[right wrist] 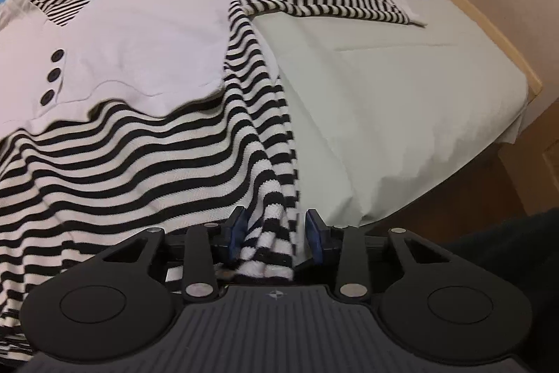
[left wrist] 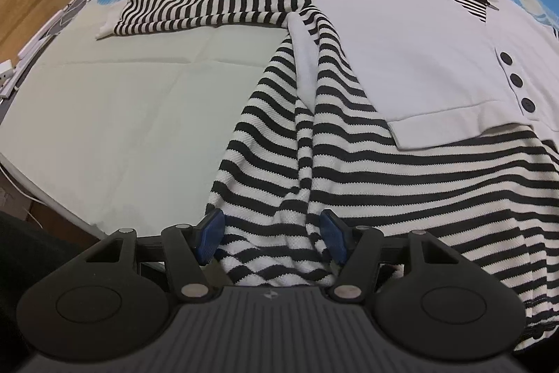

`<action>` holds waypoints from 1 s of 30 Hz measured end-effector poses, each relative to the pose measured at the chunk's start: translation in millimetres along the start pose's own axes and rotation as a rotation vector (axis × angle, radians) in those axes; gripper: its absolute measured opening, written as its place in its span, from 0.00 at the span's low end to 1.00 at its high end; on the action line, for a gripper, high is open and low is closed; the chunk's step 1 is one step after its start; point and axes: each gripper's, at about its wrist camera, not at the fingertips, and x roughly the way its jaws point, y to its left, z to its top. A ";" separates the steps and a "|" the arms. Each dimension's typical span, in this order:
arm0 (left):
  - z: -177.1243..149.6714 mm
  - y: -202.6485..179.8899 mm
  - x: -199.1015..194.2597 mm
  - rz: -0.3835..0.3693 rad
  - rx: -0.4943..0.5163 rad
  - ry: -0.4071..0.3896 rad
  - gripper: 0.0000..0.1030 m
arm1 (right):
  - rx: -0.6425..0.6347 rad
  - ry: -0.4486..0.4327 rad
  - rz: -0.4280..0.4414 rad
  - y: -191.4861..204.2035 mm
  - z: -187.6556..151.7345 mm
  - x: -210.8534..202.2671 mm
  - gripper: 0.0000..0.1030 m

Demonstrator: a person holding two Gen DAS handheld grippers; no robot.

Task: Fold small clothes

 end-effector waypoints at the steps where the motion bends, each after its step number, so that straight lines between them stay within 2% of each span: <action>1: 0.1 -0.3 -0.8 0.000 -0.003 -0.002 0.65 | 0.006 0.000 -0.007 -1.7 1.7 2.0 0.36; 4: 1.8 -0.1 -9.6 -0.005 -0.027 -0.037 0.66 | 0.007 -0.021 -0.027 -3.5 3.3 -2.0 0.36; 6: 3.5 2.1 -22.0 -0.043 -0.060 -0.091 0.72 | 0.014 -0.067 -0.023 -3.6 4.7 -10.6 0.37; 9: 6.8 2.2 -38.5 -0.145 -0.083 -0.151 0.74 | 0.019 -0.175 0.033 -2.9 8.2 -29.7 0.42; 12: 5.6 -7.3 -41.0 -0.289 -0.061 -0.122 0.74 | -0.002 -0.227 0.120 0.7 9.9 -40.8 0.49; 14: 1.9 -10.3 -30.4 -0.369 -0.080 -0.034 0.74 | -0.014 -0.177 0.154 1.9 8.2 -34.0 0.49; 15: -1.1 -11.4 -23.1 -0.380 -0.087 0.020 0.73 | -0.023 -0.126 0.150 1.6 5.9 -26.6 0.49; 16: -4.7 -14.0 -16.2 -0.360 -0.078 0.067 0.72 | -0.036 -0.058 0.123 1.1 3.3 -15.9 0.49; 18: -7.9 -18.9 -14.0 -0.316 -0.040 0.077 0.67 | -0.015 0.047 0.064 -6.0 -1.5 1.6 0.49; 19: -6.6 -20.3 -18.3 -0.310 -0.033 0.062 0.67 | 0.029 0.070 0.070 -13.3 -1.6 5.2 0.52; 21: 0.0 -18.5 -33.6 -0.317 -0.035 0.000 0.67 | 0.069 0.047 0.087 -20.7 2.9 0.6 0.53; 25: 28.8 -12.2 -73.9 -0.347 -0.031 -0.141 0.67 | 0.046 -0.137 0.133 -21.0 16.8 -30.4 0.52; 27: 52.2 -3.1 -91.3 -0.368 -0.027 -0.204 0.68 | 0.035 -0.218 0.177 -19.5 24.4 -47.7 0.53; 30: 100.5 3.2 -107.9 -0.360 -0.006 -0.298 0.70 | -0.013 -0.313 0.242 -14.2 36.5 -73.6 0.54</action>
